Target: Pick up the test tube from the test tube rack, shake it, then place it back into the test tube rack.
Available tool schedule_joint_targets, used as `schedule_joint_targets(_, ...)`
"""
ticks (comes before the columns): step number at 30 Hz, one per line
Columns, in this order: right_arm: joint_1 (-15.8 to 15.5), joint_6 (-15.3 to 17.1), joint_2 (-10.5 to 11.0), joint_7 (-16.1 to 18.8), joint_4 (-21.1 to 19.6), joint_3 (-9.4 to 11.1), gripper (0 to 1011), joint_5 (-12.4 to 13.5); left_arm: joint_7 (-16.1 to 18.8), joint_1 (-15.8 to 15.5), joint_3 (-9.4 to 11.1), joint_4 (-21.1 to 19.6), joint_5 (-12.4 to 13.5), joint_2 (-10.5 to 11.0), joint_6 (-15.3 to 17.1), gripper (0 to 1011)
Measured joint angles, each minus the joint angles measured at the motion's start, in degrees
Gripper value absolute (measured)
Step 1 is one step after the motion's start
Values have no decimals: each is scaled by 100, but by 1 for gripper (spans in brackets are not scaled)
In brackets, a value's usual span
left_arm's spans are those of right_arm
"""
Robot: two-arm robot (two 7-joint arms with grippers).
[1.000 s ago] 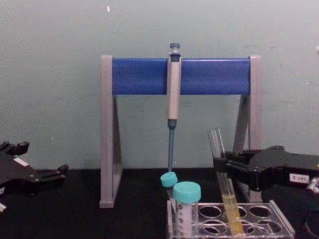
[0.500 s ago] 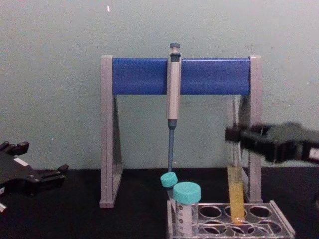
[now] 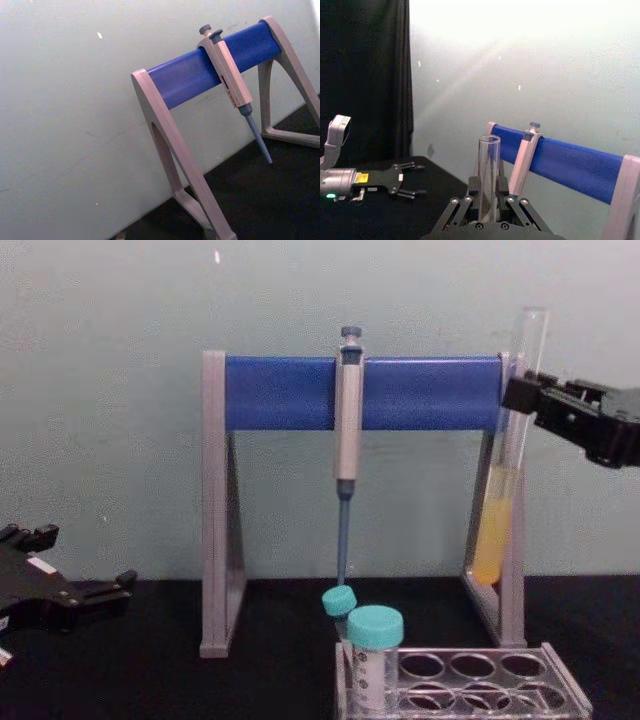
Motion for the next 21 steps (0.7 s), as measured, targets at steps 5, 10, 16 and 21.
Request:
schedule_joint_targets(5,-15,-83,-27,-32,13,23,220,-24,0,0,0,0,0,0,0,1001)
schedule_joint_targets(10,-17,-103,-40,-32,21,30,220,-46,0,0,0,0,0,0,0,1001)
schedule_joint_targets(16,-32,-113,-45,-31,23,41,220,-62,0,0,0,0,0,0,0,1001)
schedule_joint_targets(21,-43,-127,-50,-29,21,51,220,-73,0,0,0,0,0,0,0,1001)
